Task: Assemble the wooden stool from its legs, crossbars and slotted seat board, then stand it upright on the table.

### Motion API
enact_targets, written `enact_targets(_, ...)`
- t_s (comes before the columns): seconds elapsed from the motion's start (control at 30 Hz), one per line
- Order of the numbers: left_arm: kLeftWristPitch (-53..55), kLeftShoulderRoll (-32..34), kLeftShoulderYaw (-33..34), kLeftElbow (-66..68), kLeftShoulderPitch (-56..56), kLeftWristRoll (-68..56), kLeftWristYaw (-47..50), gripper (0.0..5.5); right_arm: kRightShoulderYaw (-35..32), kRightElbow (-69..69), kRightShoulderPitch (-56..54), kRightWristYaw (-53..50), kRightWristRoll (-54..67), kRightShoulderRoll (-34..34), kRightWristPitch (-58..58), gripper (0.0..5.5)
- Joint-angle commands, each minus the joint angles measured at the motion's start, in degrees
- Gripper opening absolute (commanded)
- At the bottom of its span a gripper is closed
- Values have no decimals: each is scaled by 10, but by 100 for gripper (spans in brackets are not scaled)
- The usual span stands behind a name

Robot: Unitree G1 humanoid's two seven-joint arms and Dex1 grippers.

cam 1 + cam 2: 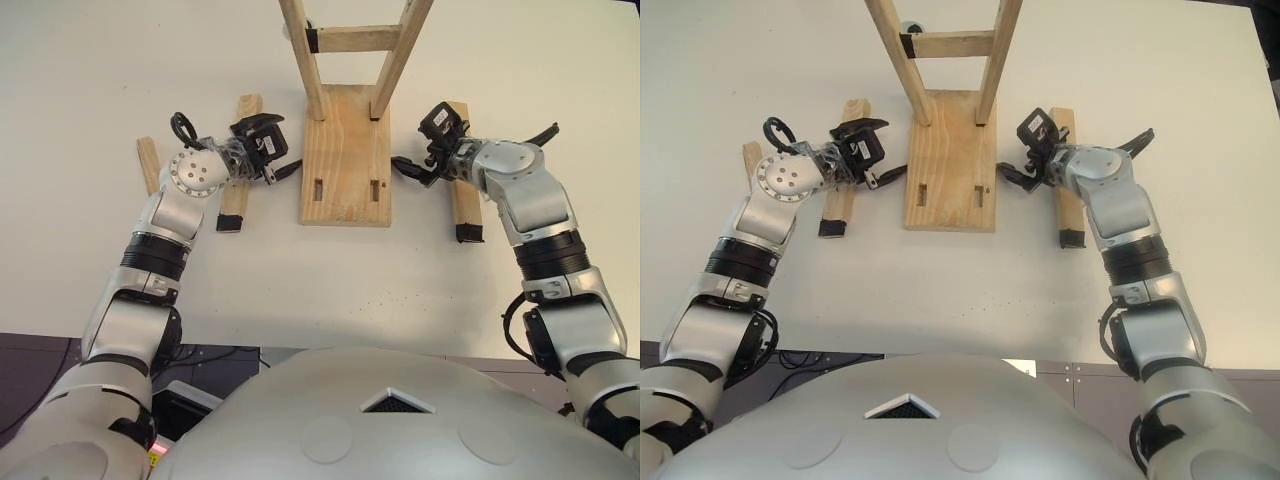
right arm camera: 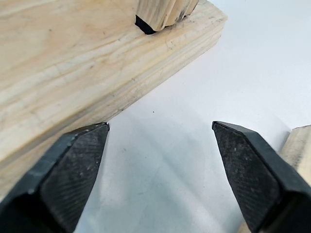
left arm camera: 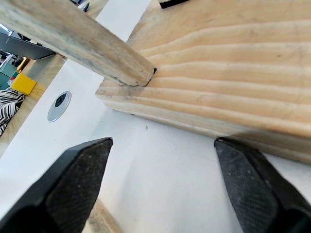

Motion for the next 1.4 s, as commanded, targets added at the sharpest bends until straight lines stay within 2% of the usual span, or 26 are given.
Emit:
enact_targets(0.03, 45, 18, 71, -113, 63, -73, -10, 387, -33, -57, -7, 11, 22, -4, 11, 392)
enact_targets(0.13, 166, 11, 235, -243, 128, -232, 30, 387, -70, -107, 5, 4, 32, -21, 34, 392)
enact_targets(0.2, 232, 6, 331, -260, 165, -301, 71, 387, -89, -136, 24, -2, 38, -26, 48, 392)
enact_targets(0.37, 270, 5, 403, -248, 258, -303, 124, 387, -103, -168, 64, -8, 38, -32, 63, 392)
enact_targets(0.67, 396, -95, 401, -303, 332, -297, 269, 387, -99, -179, 71, 0, 38, -39, 72, 392)
enact_targets(0.97, 461, -125, 385, -325, 345, -305, 297, 254, -93, -178, 73, 1, 40, -36, 73, 392)
enact_targets(1.27, 458, -127, 385, -321, 337, -300, 304, 127, -114, -190, 71, 1, 60, -35, 75, 392)
enact_targets(1.4, 388, -125, 386, -342, 315, -294, 291, 125, -176, -262, 81, 64, 186, -23, 118, 392)
